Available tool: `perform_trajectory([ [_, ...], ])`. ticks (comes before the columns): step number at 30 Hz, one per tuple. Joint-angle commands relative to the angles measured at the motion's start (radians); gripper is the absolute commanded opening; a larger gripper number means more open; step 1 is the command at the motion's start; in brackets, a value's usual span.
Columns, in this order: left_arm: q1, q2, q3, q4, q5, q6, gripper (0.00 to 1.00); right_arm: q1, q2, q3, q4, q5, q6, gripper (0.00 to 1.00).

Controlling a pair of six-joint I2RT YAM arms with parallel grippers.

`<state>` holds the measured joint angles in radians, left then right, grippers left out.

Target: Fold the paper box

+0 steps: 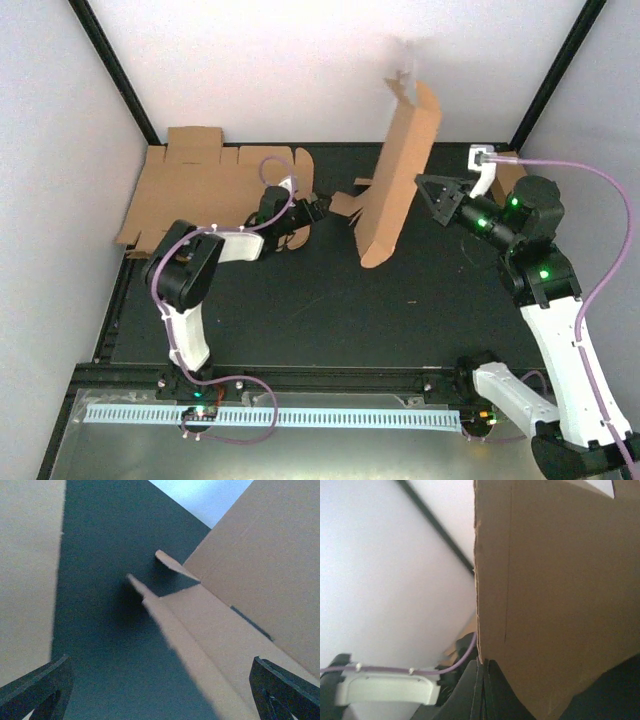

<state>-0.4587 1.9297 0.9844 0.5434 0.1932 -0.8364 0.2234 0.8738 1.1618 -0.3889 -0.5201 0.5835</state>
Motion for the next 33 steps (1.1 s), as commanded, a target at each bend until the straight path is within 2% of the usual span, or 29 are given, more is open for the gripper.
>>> perform_trajectory([
  [1,0.035,-0.131,-0.072,-0.092,0.017,0.091,0.99,0.081,0.035,0.085,0.026,-0.161,0.047,0.02],
  [5,0.051,-0.292,-0.158,-0.151,-0.019,0.136,0.99,0.097,0.05,0.165,0.035,-0.262,0.032,0.01],
  [12,0.069,-0.547,-0.177,-0.393,-0.131,0.212,0.99,0.097,0.066,0.289,-0.032,-0.28,-0.007,0.02],
  [17,0.11,-0.689,-0.175,-0.527,-0.157,0.254,0.99,0.105,0.116,0.3,0.015,-0.352,0.051,0.01],
  [21,0.144,-0.797,-0.192,-0.616,-0.163,0.295,0.99,0.174,0.175,0.34,0.024,-0.341,0.056,0.02],
  [30,0.178,-1.11,-0.221,-0.831,-0.245,0.34,0.99,0.392,0.361,0.596,0.055,-0.308,0.078,0.01],
  [33,0.178,-1.223,-0.216,-0.896,-0.28,0.354,0.99,0.403,0.369,0.603,0.078,-0.313,0.094,0.01],
])
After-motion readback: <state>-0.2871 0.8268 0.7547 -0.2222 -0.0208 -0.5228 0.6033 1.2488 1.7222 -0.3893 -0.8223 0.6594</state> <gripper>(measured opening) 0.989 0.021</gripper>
